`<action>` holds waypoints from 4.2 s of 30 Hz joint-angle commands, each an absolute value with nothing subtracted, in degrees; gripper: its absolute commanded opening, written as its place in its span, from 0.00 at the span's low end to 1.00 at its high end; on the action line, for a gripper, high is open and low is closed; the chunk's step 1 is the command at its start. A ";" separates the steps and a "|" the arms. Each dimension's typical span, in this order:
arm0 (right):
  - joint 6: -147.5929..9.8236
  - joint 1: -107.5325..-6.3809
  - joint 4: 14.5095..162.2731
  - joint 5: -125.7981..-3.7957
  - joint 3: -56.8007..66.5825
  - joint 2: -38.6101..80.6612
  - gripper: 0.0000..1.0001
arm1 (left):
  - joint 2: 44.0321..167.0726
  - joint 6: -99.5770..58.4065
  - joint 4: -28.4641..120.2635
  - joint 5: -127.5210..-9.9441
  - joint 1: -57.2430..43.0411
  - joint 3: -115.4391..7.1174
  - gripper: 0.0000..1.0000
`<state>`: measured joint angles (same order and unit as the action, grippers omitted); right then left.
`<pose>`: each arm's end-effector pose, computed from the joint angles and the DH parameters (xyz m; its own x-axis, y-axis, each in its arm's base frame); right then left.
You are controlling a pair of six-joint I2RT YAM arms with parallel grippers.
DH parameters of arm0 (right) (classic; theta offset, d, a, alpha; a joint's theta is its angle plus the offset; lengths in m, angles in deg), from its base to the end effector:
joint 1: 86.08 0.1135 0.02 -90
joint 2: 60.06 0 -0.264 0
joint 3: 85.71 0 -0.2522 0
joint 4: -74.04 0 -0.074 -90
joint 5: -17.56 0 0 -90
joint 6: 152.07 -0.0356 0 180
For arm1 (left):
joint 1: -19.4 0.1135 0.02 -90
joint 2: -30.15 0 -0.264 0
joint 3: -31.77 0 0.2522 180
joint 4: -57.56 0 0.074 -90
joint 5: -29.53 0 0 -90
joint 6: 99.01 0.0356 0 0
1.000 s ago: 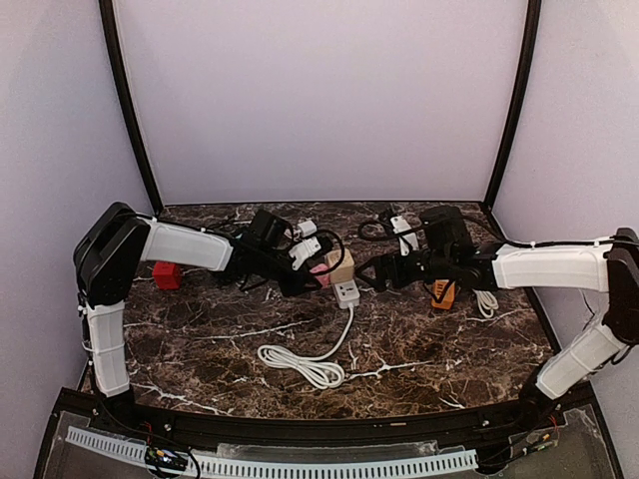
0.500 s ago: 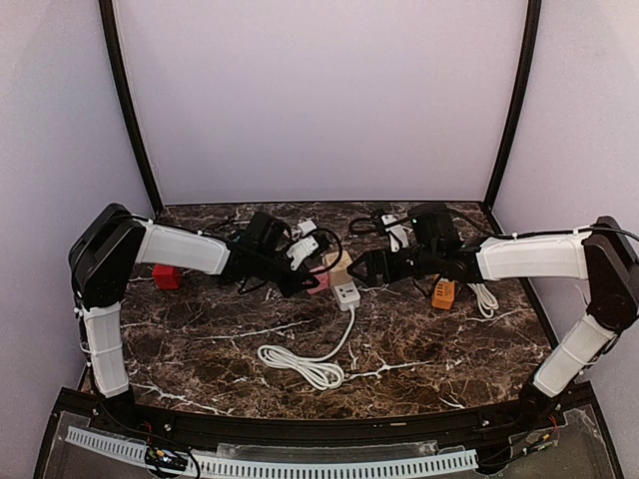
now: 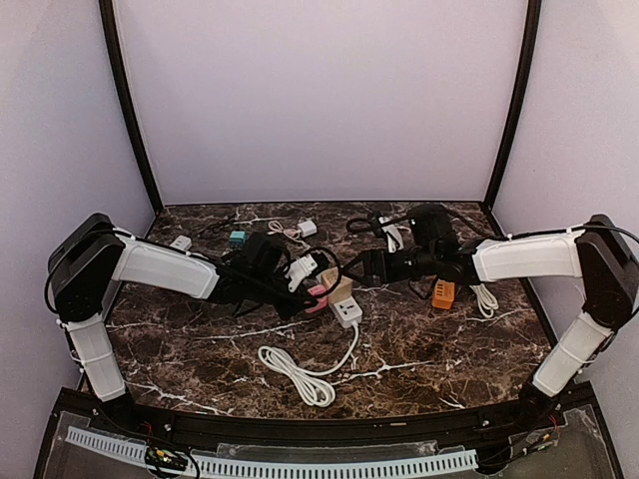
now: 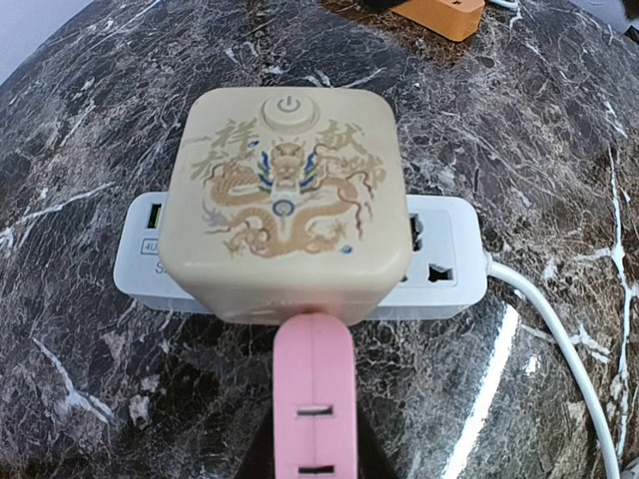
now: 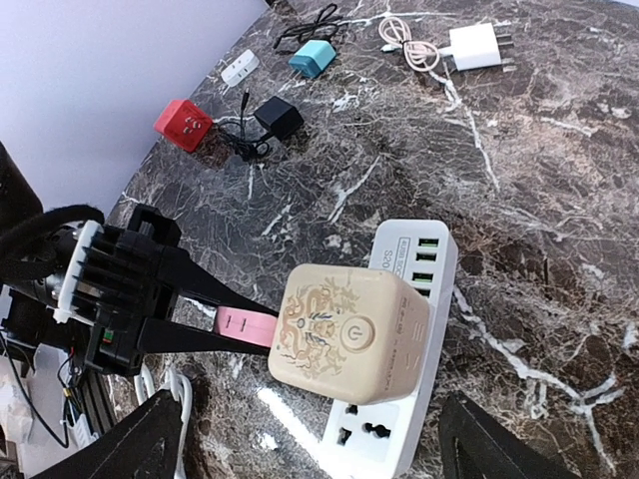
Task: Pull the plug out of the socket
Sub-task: Remove the plug from the socket.
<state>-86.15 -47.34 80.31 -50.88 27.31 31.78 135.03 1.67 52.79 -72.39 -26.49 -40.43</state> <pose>0.2640 0.2286 0.2160 -0.7057 -0.0797 -0.7040 -0.5908 0.6146 0.5227 0.2637 -0.2826 0.1663 -0.2646 0.5334 -0.8034 0.8809 0.4726 0.0237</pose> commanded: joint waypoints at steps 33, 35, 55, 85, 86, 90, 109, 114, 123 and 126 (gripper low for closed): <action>-94.17 -44.56 67.63 -48.12 22.83 48.60 0.84 | 134.44 -0.19 53.64 -72.00 -27.08 -39.54 0.08; -94.33 -44.48 67.52 -48.25 22.06 49.04 0.83 | 134.55 -0.20 53.64 -72.06 -27.09 -39.59 0.08; -95.37 -44.34 68.12 -53.48 23.36 52.08 0.72 | 130.26 -1.22 54.50 -71.47 -27.08 -35.39 0.05; -95.48 -45.60 69.38 -55.40 24.62 51.82 0.63 | 124.06 9.83 45.80 -67.74 -23.73 -29.76 0.01; -95.48 -45.57 69.32 -55.37 24.58 51.83 0.63 | 124.12 9.82 45.85 -67.56 -23.70 -29.78 0.01; -94.81 -45.12 69.13 -54.33 24.28 51.66 0.65 | 125.57 9.71 46.32 -67.83 -23.65 -30.16 0.01; -91.75 -43.19 70.09 -53.48 18.10 53.37 0.79 | 134.37 6.93 53.14 -74.69 -23.84 -36.27 0.03; -90.87 -43.03 70.97 -55.38 17.38 54.84 0.82 | 134.55 6.50 53.00 -75.09 -24.16 -36.68 0.03; -90.51 -43.66 71.58 -61.27 18.98 55.08 0.71 | 132.50 5.81 54.82 -75.12 -24.04 -34.03 0.02; -90.44 -43.72 71.84 -62.50 19.47 55.08 0.69 | 131.84 5.67 55.07 -74.88 -23.93 -33.07 0.01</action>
